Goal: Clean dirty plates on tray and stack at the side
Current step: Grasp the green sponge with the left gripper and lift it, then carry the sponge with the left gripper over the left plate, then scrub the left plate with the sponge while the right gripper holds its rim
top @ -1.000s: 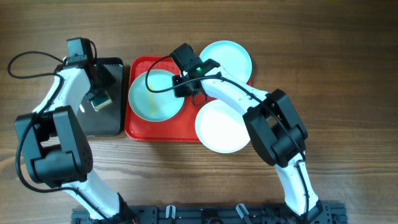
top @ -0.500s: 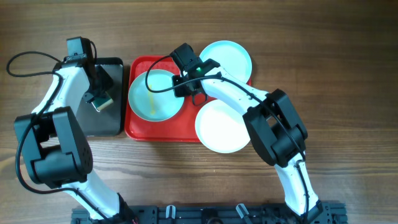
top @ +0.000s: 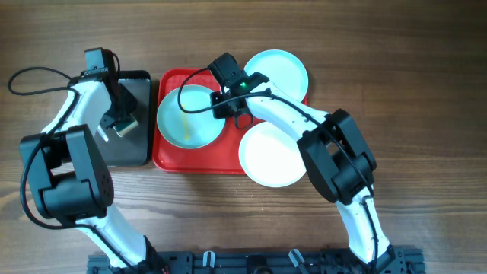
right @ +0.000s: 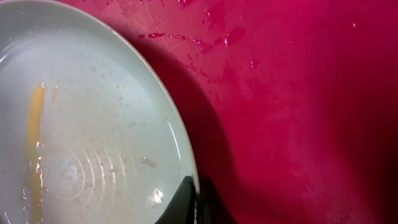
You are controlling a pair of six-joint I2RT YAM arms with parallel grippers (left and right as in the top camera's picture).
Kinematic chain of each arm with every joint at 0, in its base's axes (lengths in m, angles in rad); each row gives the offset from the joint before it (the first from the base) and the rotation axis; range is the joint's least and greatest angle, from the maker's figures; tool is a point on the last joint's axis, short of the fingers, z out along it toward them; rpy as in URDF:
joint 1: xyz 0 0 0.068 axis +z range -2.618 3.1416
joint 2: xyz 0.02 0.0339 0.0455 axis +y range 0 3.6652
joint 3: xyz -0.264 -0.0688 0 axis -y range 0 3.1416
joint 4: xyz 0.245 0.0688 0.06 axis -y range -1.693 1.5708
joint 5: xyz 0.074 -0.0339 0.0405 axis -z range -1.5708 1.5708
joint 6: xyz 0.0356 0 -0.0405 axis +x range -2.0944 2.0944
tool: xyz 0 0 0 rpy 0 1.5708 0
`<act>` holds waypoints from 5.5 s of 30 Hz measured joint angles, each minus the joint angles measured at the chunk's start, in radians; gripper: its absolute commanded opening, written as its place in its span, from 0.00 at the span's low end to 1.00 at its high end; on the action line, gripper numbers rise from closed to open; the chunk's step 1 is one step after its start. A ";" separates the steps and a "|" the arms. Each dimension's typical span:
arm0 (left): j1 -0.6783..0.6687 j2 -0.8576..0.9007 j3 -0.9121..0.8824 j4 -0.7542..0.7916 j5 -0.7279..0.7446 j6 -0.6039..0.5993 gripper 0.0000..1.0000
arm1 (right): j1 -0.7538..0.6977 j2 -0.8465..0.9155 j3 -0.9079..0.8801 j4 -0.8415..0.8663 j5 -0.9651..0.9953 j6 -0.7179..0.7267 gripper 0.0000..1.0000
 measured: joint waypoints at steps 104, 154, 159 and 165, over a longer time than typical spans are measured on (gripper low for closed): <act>-0.457 -0.049 -0.117 0.120 0.310 0.041 0.04 | -0.140 0.051 0.006 -0.003 -0.401 -0.044 0.05; -0.368 -0.022 -0.029 -0.175 0.053 0.132 0.04 | -0.122 0.053 0.002 0.013 -0.417 0.025 0.04; -0.379 -0.021 -0.026 -0.126 0.381 0.331 0.04 | -0.122 0.053 0.002 0.013 -0.417 0.026 0.04; -0.411 0.008 -0.031 0.132 0.489 0.395 0.04 | -0.127 0.054 0.002 0.013 -0.416 0.027 0.05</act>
